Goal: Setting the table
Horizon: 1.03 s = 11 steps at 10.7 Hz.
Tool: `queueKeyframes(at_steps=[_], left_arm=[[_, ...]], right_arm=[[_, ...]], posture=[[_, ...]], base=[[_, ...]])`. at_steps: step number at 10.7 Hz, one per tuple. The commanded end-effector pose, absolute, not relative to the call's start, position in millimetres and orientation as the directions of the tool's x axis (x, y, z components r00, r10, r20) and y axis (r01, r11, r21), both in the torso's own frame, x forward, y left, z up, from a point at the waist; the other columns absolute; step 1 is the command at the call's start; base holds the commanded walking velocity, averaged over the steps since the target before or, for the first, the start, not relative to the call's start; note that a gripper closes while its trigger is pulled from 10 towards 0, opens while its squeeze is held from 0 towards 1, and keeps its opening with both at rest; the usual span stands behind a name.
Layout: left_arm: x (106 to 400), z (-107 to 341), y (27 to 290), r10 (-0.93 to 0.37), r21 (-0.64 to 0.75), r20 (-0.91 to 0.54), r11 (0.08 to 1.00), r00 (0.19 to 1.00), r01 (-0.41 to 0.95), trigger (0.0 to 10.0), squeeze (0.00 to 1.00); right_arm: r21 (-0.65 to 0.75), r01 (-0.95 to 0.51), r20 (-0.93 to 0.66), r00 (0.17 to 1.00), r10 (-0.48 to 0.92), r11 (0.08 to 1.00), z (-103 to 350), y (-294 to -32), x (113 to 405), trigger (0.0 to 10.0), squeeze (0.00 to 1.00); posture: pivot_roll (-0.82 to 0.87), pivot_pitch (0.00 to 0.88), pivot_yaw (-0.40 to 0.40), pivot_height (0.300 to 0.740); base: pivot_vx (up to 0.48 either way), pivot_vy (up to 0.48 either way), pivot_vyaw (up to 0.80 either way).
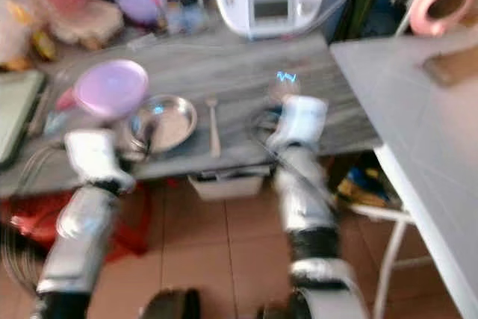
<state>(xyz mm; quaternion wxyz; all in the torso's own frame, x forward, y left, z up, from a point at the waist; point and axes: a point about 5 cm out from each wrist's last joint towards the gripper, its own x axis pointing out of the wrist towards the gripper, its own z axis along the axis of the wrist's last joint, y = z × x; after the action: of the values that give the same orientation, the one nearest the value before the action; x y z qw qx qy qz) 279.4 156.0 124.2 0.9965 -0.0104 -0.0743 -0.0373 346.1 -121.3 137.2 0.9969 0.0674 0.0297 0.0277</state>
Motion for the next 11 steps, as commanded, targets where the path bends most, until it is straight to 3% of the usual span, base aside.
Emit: queueKeyframes(at_steps=[1, 2, 11], left_arm=[[278.2, 126.3, 153.1, -0.075, -0.009, 0.153, 0.997, 0.985, 0.077, 10.0, 0.00], [277.9, 126.9, 162.1, -0.020, 0.013, 0.152, 1.000, 0.988, 0.018, 10.0, 0.00], [277.9, 126.9, 162.1, -0.020, 0.013, 0.152, 1.000, 0.988, 0.018, 10.0, 0.00]], right_arm=[[0.129, -0.024, -0.040, 0.999, 0.029, 0.991, 140.5, -132.6, 347.4, 10.0, 0.00], [0.111, -0.064, -0.011, 0.998, 0.065, 0.992, 146.1, -130.1, 349.3, 10.0, 0.00], [0.111, -0.064, -0.011, 0.998, 0.065, 0.992, 146.1, -130.1, 349.3, 10.0, 0.00]], posture=[[0.03, 0.113, 0.073, 0.740], [0.03, 0.121, 0.077, 0.740], [0.03, 0.121, 0.077, 0.740]], base=[[0.000, 0.000, 0.00], [0.000, 0.000, 0.00], [0.000, 0.000, 0.00]])
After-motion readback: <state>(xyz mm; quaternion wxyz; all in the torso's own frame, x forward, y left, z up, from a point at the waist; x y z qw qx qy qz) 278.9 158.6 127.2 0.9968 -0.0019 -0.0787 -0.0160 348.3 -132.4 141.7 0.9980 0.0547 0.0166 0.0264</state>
